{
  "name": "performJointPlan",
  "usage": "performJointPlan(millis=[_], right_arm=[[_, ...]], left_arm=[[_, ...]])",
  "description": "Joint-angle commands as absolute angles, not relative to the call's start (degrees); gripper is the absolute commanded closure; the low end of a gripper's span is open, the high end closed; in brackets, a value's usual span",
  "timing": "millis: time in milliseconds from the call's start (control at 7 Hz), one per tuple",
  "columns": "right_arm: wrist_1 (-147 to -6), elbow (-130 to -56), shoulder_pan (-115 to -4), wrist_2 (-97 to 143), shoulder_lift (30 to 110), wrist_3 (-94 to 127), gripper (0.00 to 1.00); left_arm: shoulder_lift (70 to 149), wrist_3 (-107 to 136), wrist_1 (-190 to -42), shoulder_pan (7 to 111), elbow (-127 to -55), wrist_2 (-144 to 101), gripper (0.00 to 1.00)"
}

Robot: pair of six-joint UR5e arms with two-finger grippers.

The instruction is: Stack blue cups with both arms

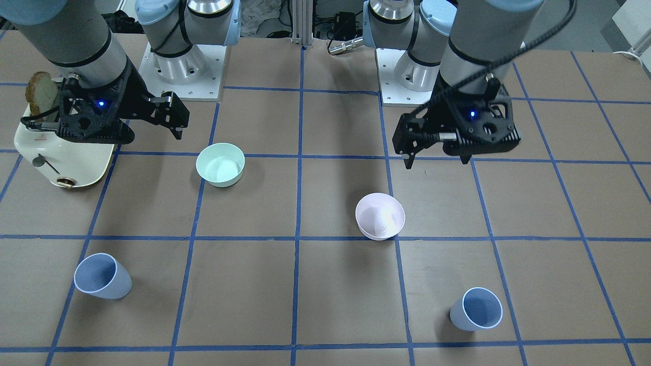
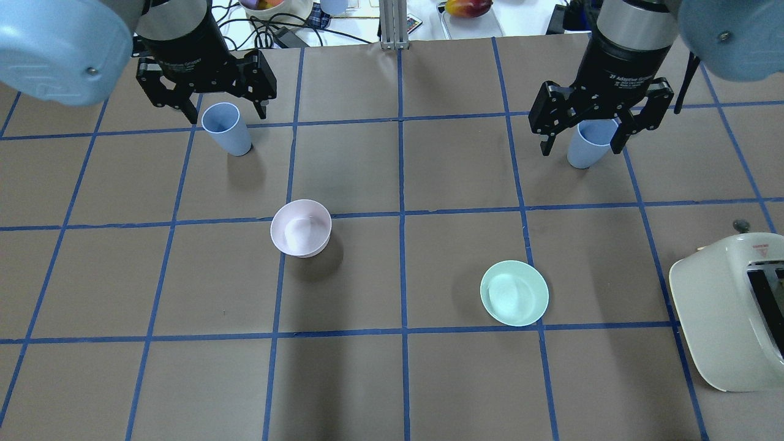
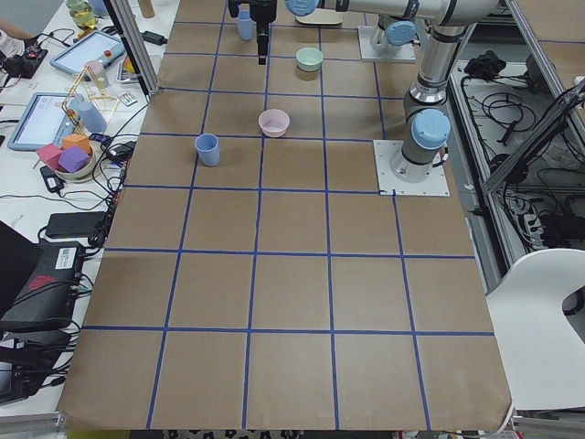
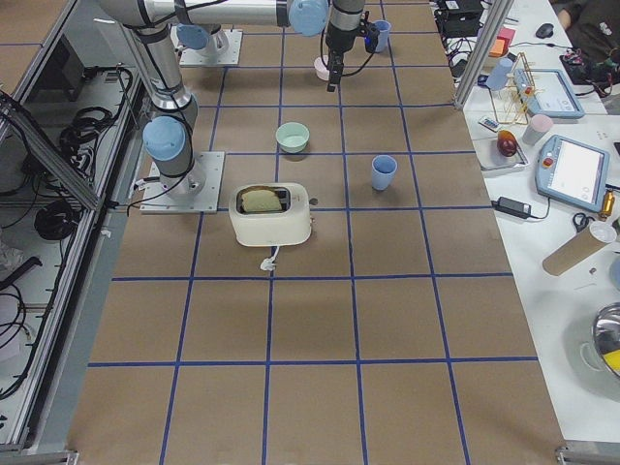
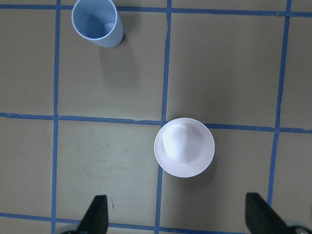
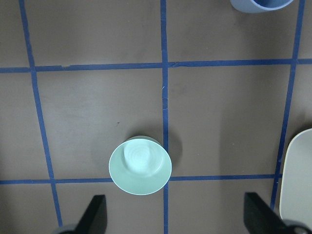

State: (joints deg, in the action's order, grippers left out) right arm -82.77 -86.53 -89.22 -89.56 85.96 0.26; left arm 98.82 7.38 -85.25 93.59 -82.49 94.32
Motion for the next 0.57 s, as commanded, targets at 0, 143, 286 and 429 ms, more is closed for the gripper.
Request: performJointPlan(millis=[0, 143, 286, 429], right_arm=[[-82.88, -86.57, -88.77, -89.56, 85.87, 0.09, 0.00], [-83.14, -86.57, -88.51, -89.56, 85.70, -0.17, 0.00], [-83.23, -86.57, -87.72, -89.56, 85.43, -0.44, 0.00], [-83.15, -86.57, -86.32, -89.56, 85.34, -0.79, 0.00]], left_arm=[[110.41, -0.04, -78.87, 90.46, -78.68, 94.92, 0.00], [115.52, -5.13, -74.23, 87.39, -76.31, 94.75, 0.00], [118.97, -9.80, -73.48, 86.41, -75.68, 94.92, 0.00], [121.70, -10.54, -72.69, 86.40, -75.15, 94.92, 0.00]])
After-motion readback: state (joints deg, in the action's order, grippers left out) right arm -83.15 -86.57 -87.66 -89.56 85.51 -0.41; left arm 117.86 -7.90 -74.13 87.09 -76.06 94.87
